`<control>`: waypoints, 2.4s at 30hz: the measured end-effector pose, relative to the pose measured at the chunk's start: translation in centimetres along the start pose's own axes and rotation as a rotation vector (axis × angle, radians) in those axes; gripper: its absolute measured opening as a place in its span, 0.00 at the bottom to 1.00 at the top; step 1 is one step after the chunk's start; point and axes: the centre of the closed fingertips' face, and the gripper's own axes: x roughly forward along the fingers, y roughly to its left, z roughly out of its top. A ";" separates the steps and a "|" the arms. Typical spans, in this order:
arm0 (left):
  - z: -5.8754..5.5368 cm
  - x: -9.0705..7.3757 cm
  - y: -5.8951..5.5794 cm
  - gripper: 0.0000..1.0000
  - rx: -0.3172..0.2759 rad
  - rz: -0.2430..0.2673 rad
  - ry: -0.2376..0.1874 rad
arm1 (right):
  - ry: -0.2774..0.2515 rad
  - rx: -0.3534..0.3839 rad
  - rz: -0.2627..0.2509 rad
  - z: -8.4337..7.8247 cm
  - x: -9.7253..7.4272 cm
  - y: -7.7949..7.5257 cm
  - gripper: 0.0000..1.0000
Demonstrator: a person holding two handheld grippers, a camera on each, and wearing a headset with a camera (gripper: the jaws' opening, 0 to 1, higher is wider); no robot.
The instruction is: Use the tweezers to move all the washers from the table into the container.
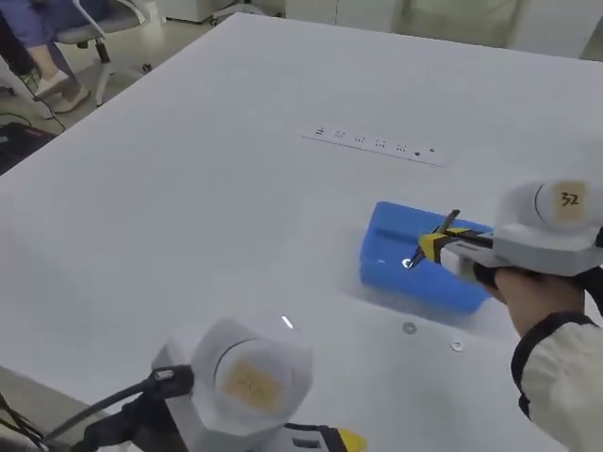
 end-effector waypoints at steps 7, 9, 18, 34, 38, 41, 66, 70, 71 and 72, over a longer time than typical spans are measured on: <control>0.2 -0.1 0.1 0.79 -0.008 0.002 -0.008 | 0.053 -0.024 -0.010 -1.5 1.3 -0.3 0.02; 0.2 -0.2 0.1 0.79 -0.016 0.000 -0.011 | 0.062 -0.037 -0.011 -1.7 1.5 -0.3 0.02; 0.1 -0.4 0.2 0.78 -0.017 0.008 -0.013 | 0.081 -0.065 -0.017 -2.0 1.8 -0.5 0.03; 0.2 -0.6 0.3 0.79 -0.013 0.012 -0.021 | -0.069 0.011 -0.010 1.9 -2.6 0.1 0.03; 0.3 -0.6 0.0 0.79 -0.012 0.005 -0.024 | -0.085 0.001 0.003 2.2 -3.9 0.8 0.03; 0.5 -0.6 -0.1 0.78 -0.008 0.002 -0.027 | -0.076 -0.006 0.004 1.6 -4.1 0.4 0.03; 0.0 -0.8 -0.3 0.78 -0.003 0.010 -0.012 | 0.079 -0.001 0.049 -5.6 -1.6 1.7 0.03; 0.0 -0.7 -0.3 0.78 -0.002 0.009 -0.010 | 0.079 0.000 0.049 -5.5 -1.3 1.6 0.03; -0.1 -0.7 -0.3 0.78 -0.001 0.008 -0.009 | 0.080 -0.004 0.048 -5.6 -1.3 1.7 0.03; -0.1 -0.7 -0.3 0.78 0.001 0.008 -0.009 | 0.080 -0.011 0.046 -5.6 -1.3 1.7 0.03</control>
